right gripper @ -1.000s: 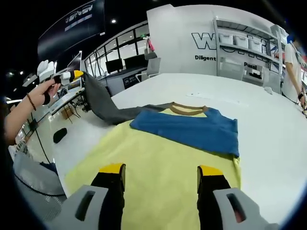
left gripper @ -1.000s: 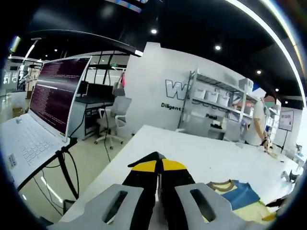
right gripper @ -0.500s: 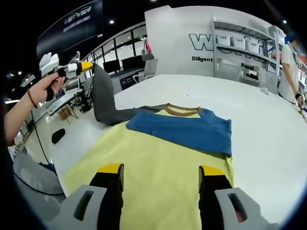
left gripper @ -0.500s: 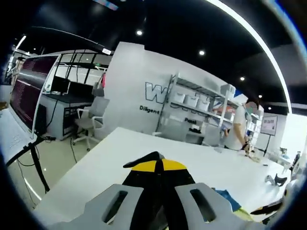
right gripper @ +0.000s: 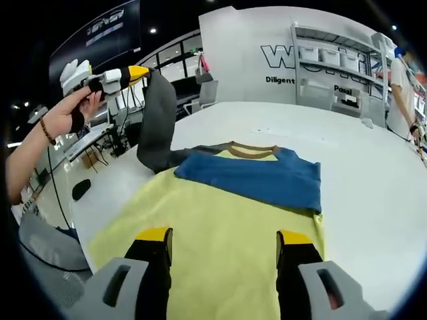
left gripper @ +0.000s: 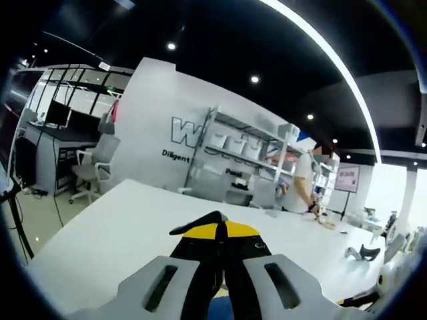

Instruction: Fold the garment on the visible template until the final outline fits inside the template.

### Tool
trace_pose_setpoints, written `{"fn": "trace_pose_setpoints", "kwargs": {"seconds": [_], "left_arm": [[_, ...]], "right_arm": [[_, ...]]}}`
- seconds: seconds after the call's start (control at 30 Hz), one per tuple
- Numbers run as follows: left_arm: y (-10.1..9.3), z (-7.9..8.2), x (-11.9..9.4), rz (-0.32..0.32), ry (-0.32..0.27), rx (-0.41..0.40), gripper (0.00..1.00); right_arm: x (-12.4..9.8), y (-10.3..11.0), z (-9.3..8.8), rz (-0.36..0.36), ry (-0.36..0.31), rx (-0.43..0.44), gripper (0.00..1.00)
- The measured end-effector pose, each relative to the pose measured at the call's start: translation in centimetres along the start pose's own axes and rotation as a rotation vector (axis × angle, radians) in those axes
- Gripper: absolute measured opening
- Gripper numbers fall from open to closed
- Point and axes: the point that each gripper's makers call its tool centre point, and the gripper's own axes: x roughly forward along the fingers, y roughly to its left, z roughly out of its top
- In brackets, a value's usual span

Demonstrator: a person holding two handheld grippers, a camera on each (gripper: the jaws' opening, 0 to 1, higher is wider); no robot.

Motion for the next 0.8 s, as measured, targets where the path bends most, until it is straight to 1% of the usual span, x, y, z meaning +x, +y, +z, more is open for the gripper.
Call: {"fn": "trace_pose_setpoints", "kwargs": {"seconds": [0.17,0.23,0.33,0.43,0.63,0.67,0.73,0.8], "left_arm": [[-2.8,-0.6,1.0,-0.080,-0.001,0.007,0.00],[-3.6,-0.9,1.4,-0.100,-0.001,0.011,0.00],[-5.6,-1.6,2.2,-0.138,0.004,0.017,0.00],[-7.2,-2.7,2.9,-0.163,0.022,0.022,0.00],[-9.3,-4.6,4.1,-0.204,0.046,0.004,0.00],[-9.5,-4.8,4.1,-0.206,0.047,0.005,0.00],[-10.2,-5.7,4.4,-0.224,0.059,0.028,0.00],[-11.0,-6.9,4.6,-0.243,0.083,0.043,0.00]], "right_arm": [[0.0,0.0,-0.2,0.001,0.005,0.004,0.60],[0.0,-0.1,-0.3,-0.001,0.007,0.004,0.60],[0.0,-0.5,-0.4,-0.007,0.011,0.013,0.61],[-0.2,-0.8,-0.3,-0.013,0.010,0.007,0.61],[-0.4,-1.3,-0.5,-0.022,0.014,0.014,0.61],[-0.5,-1.4,-0.6,-0.022,0.015,0.016,0.61],[-0.6,-1.6,-0.7,-0.030,0.019,0.016,0.61],[-0.8,-1.9,-0.8,-0.035,0.020,0.021,0.61]]}}
